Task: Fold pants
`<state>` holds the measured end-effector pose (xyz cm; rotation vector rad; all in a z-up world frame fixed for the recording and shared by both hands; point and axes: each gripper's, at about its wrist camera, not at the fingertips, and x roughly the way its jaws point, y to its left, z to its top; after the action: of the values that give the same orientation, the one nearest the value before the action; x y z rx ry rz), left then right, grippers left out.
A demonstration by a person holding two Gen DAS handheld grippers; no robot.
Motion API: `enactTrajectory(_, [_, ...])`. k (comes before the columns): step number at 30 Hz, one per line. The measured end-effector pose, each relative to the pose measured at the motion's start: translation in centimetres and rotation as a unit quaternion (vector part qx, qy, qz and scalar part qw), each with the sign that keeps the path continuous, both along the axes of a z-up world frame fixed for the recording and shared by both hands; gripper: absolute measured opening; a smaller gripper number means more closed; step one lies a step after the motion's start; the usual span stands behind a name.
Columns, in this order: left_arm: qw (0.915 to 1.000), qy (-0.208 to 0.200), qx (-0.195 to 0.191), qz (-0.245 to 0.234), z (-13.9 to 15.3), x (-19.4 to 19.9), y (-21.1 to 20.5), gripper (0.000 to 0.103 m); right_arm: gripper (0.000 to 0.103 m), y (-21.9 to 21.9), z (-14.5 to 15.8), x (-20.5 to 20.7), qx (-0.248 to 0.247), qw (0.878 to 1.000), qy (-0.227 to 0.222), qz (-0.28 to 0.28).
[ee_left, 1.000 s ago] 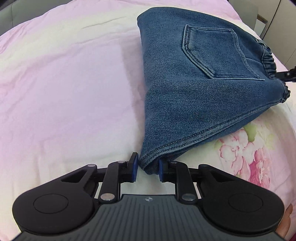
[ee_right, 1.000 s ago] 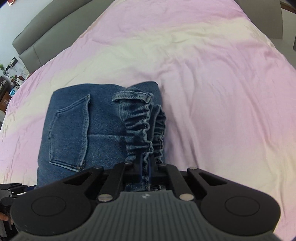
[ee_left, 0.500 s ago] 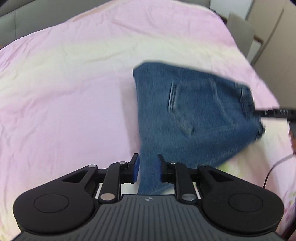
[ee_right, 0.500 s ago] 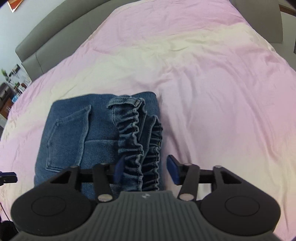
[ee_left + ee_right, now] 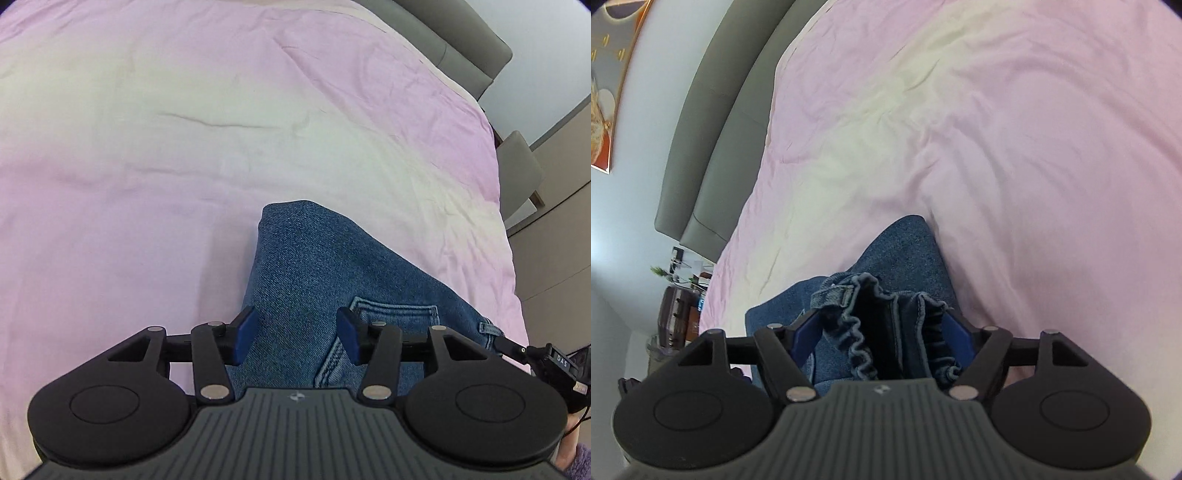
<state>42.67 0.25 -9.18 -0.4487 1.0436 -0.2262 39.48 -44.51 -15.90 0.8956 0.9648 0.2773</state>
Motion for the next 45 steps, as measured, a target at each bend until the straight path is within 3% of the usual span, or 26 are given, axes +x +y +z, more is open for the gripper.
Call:
enactTrajectory(3, [0.9997,0.014,-0.013,0.017,-1.2,1.0,0.4,0.058,0.066,-0.1,-1.0,0.5,0.032,0.999,0.002,0.003])
enactTrajectory(5, [0.9995,0.017,-0.015,0.023,-1.8,1.3,0.5,0.05,0.038,-0.2,-1.3,0.7,0.051,0.999,-0.003,0.007])
enactTrajectory(8, [0.9997,0.006,0.005,0.022,-2.0,1.1,0.3,0.036,0.02,0.9,1.0,0.4,-0.008,0.998,-0.043,0.039])
enactTrajectory(11, [0.999,0.002,0.02,0.039,-1.9,0.8,0.3,0.029,0.012,2.3,4.4,0.3,-0.022,0.993,-0.1,0.065])
enactTrajectory(13, [0.998,-0.006,0.029,0.057,-1.7,0.7,0.5,0.025,0.011,3.3,6.9,0.3,-0.041,0.987,-0.133,0.075])
enactTrajectory(15, [0.9979,-0.014,0.035,0.053,-1.5,0.7,0.4,0.023,0.009,3.7,7.5,1.2,-0.079,0.989,-0.111,0.063])
enactTrajectory(20, [0.999,-0.019,0.024,0.032,-2.4,1.4,0.4,0.025,0.007,2.4,2.6,2.5,-0.126,0.992,-0.017,0.017])
enactTrajectory(23, [0.999,0.0,0.021,0.039,-4.2,2.2,0.6,0.04,0.007,2.8,1.1,2.9,-0.149,0.989,-0.011,0.01])
enactTrajectory(27, [0.9988,0.0,0.01,0.048,-3.6,1.9,1.0,0.038,0.009,3.8,2.4,3.4,-0.179,0.984,-0.002,0.018])
enactTrajectory(31, [0.9978,-0.046,0.025,0.04,-0.7,-0.1,2.0,0.032,0.024,5.0,6.2,1.5,-0.25,0.966,-0.051,0.044])
enactTrajectory(37, [0.9923,-0.096,0.059,-0.051,2.2,-5.1,-0.7,0.032,0.02,8.1,10.1,-4.6,-0.312,0.938,-0.115,0.1])
enactTrajectory(42, [0.9848,-0.109,0.088,-0.103,1.7,-8.8,-3.6,0.03,0.019,11.8,9.0,-8.6,-0.376,0.901,-0.147,0.156])
enactTrajectory(45, [0.9855,-0.087,0.086,-0.117,0.6,-10.3,-3.9,0.024,0.02,11.9,7.4,-9.8,-0.4,0.891,-0.144,0.158])
